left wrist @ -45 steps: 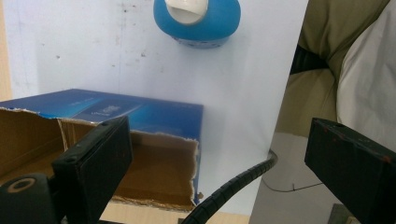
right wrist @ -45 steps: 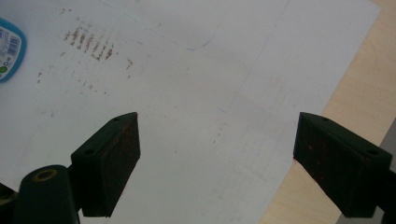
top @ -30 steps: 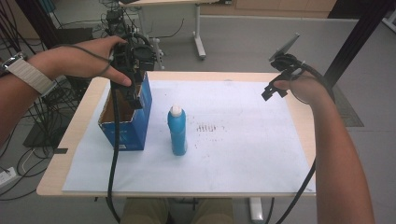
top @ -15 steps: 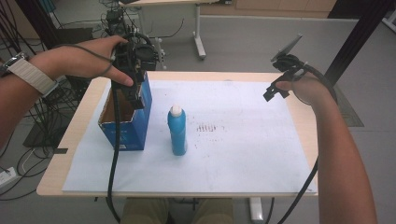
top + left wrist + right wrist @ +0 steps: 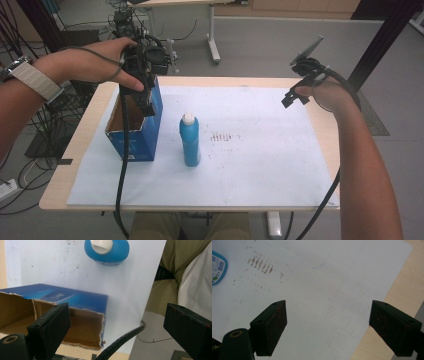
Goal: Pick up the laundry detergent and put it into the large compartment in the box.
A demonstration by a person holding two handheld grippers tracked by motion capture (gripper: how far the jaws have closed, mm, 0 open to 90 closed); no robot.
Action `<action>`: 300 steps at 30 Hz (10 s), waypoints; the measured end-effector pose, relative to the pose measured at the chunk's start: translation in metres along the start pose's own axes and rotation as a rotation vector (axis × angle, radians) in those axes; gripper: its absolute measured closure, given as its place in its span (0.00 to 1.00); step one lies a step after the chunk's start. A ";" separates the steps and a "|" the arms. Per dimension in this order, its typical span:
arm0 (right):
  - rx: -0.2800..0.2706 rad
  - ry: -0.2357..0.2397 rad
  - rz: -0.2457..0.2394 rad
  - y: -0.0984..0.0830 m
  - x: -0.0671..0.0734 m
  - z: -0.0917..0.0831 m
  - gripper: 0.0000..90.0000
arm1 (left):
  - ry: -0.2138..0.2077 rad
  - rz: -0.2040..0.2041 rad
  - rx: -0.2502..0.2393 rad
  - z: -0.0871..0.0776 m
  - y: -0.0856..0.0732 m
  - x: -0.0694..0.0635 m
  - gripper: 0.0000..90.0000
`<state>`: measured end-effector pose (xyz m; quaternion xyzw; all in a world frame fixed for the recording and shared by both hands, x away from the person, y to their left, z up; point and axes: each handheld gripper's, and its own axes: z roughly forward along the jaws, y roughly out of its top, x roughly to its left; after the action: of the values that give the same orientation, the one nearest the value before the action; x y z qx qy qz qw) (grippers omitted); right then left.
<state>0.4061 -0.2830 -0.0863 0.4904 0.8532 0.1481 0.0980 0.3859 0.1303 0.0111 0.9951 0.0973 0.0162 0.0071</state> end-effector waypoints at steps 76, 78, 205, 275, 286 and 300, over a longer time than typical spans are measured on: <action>-0.034 0.030 -0.040 -0.008 0.000 0.010 0.16 | -0.128 -1.117 -0.011 0.003 0.031 0.032 0.16; -0.035 0.032 -0.046 -0.008 0.001 0.011 0.16 | -0.134 -1.143 -0.011 0.006 0.035 0.032 0.16; -0.101 0.057 -0.107 -0.030 -0.023 0.004 0.16 | -0.126 -1.411 -0.043 0.055 0.058 0.038 0.11; -0.104 0.065 -0.104 -0.032 -0.024 0.008 0.16 | -0.126 -1.420 -0.067 0.065 0.054 0.037 0.11; -0.103 0.073 -0.096 -0.035 -0.026 0.013 0.16 | -0.128 -1.415 -0.058 0.078 0.056 0.039 0.11; -0.104 0.086 -0.091 -0.038 -0.026 0.020 0.16 | -0.131 -1.422 -0.035 0.098 0.057 0.041 0.11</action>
<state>0.3943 -0.3208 -0.1176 0.4387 0.8691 0.2086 0.0929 0.4402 0.0814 -0.0846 0.6893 0.7217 -0.0508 0.0378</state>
